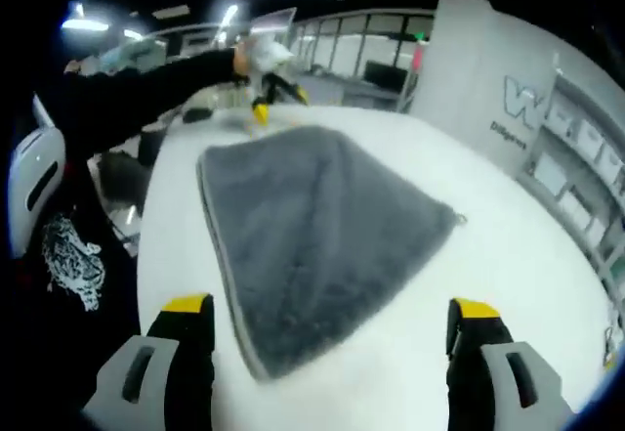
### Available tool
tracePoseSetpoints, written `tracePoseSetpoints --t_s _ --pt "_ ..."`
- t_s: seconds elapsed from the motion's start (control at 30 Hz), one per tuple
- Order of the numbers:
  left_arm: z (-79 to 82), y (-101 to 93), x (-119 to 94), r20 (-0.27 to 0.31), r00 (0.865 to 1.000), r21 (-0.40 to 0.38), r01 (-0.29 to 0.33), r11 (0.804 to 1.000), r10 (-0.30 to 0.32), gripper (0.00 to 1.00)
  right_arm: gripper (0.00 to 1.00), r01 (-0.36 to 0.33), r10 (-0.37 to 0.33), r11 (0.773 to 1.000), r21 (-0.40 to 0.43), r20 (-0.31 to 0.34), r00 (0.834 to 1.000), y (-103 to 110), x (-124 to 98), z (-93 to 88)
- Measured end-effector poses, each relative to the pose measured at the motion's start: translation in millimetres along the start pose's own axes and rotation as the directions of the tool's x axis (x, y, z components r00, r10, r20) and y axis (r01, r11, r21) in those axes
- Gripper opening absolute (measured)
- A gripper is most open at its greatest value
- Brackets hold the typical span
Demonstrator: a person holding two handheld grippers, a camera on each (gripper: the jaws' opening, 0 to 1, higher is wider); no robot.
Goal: Open the folded towel by lifting each exposed corner and separating the folded layers until the towel lies flat within the target outline without major curled edges
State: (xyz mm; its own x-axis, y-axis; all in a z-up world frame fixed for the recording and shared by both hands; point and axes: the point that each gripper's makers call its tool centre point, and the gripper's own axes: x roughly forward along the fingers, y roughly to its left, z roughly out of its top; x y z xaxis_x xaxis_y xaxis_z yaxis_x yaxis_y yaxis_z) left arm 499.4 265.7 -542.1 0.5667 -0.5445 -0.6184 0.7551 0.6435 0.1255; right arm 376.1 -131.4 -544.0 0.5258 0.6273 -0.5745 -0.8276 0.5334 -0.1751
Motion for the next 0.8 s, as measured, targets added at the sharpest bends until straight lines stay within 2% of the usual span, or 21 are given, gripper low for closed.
tracePoseSetpoints --t_s 0.03,0.17,0.23,0.3,0.33,0.47,0.53,0.6,0.63,0.67,0.73,0.8 --pt "3.3 -7.9 -3 0.026 0.999 -0.009 -0.02 1.0 0.02 1.0 1.0 0.017 -0.017 1.0 0.006 0.004 1.0 -5 0 0.5" --pt "9.1 -20.1 -15 0.075 0.992 -0.003 -0.099 0.995 0.099 1.0 1.0 0.109 -0.116 0.992 0.057 0.131 0.984 -29 -6 18.8" --pt "10.2 -30.2 -22 0.092 0.99 0.015 -0.109 0.994 0.107 1.0 1.0 0.115 -0.122 0.992 0.061 0.125 0.985 -32 -9 16.4" --pt "13.3 -38.8 -29 0.121 0.986 0.032 -0.123 0.992 0.119 1.0 1.0 0.142 -0.149 0.988 0.054 0.16 0.976 -36 -12 21.1" --pt "15.3 -42.0 -33 0.138 0.982 0.026 -0.133 0.991 0.129 1.0 1.0 0.146 -0.153 0.988 0.056 0.157 0.976 -36 -13 20.5" --pt "22.4 -54.3 -53 0.239 0.954 -0.088 -0.165 0.982 0.181 1.0 1.0 0.154 -0.165 0.986 0.068 0.196 0.967 -33 -20 26.6" --pt "13.0 -58.8 -63 0.242 0.946 -0.11 -0.195 0.975 0.216 1.0 1.0 0.155 -0.173 0.984 0.09 0.235 0.956 -28 -24 31.0" --pt "2.4 -61.6 -74 0.263 0.926 -0.186 -0.228 0.956 0.272 1.0 1.0 0.156 -0.178 0.982 0.106 0.257 0.95 -22 -28 30.0" --pt "-1.9 -64.1 -78 0.276 0.915 -0.23 -0.233 0.945 0.293 1.0 1.0 0.157 -0.185 0.981 0.117 0.284 0.941 -20 -30 32.2" --pt "-7.6 -68.9 -80 0.274 0.914 -0.248 -0.234 0.94 0.3 1.0 1.0 0.162 -0.196 0.978 0.132 0.308 0.931 -18 -34 33.7" --pt "-18.2 -81.2 -84 0.251 0.918 -0.229 -0.253 0.94 0.308 1.0 1.0 0.171 -0.209 0.975 0.142 0.321 0.924 -14 -40 31.1" --pt "-21.5 -85.6 -90 0.239 0.904 -0.217 -0.306 0.927 0.354 1.0 1.0 0.179 -0.217 0.974 0.14 0.333 0.918 -9 -45 27.3"
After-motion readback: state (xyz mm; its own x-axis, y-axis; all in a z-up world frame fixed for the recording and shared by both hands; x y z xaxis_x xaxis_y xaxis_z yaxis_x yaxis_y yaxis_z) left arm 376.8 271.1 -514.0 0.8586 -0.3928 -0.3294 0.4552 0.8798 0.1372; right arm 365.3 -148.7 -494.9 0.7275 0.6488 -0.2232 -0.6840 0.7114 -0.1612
